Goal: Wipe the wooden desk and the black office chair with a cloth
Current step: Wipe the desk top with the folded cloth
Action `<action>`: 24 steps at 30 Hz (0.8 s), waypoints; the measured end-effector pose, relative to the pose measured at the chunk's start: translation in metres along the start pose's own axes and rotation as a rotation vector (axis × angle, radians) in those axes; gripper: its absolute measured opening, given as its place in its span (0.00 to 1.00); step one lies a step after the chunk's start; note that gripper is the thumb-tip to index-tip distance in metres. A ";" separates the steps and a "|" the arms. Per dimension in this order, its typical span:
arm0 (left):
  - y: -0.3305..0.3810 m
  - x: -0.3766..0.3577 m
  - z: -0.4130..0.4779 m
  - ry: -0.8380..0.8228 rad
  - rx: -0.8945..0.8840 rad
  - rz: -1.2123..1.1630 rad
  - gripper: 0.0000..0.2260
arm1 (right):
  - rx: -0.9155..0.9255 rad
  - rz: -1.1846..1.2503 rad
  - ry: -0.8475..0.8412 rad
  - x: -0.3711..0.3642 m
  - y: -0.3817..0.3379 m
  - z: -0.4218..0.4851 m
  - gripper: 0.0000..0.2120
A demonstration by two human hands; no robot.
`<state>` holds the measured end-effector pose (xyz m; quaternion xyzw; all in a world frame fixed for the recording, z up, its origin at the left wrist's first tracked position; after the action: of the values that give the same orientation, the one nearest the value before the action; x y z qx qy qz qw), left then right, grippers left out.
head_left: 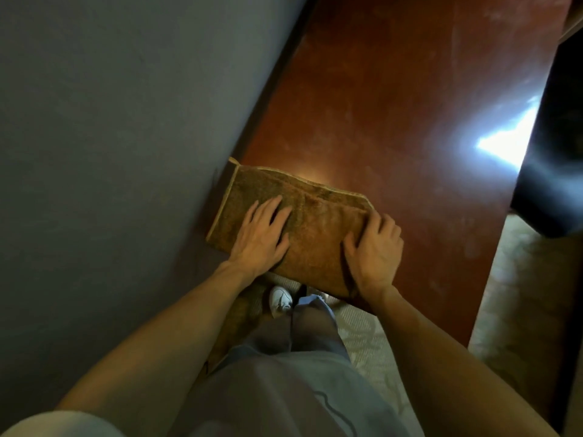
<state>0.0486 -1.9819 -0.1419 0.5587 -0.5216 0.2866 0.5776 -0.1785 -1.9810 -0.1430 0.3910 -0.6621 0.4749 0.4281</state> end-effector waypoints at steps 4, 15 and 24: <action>0.018 0.004 -0.005 0.097 -0.011 -0.032 0.14 | -0.352 0.149 -0.178 -0.004 0.032 -0.004 0.26; 0.004 -0.019 -0.002 -0.065 0.187 -0.365 0.12 | -0.511 0.805 -0.469 -0.010 -0.059 0.003 0.12; -0.091 0.006 -0.030 0.276 0.821 -1.878 0.36 | -0.233 1.225 -0.760 0.011 -0.198 0.003 0.04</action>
<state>0.1418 -1.9747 -0.1624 0.8569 0.3332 -0.0622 0.3883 -0.0001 -2.0329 -0.0747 0.0399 -0.9113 0.3870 -0.1351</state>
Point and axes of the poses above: each hand's wrist, its own z-axis towards the middle knuckle, its own x-axis out of the back of the hand, y = z × x, the point moved 8 cm from there along z, towards the middle knuckle, and after that the axes turned 1 degree about z, right-handed, at the moved point
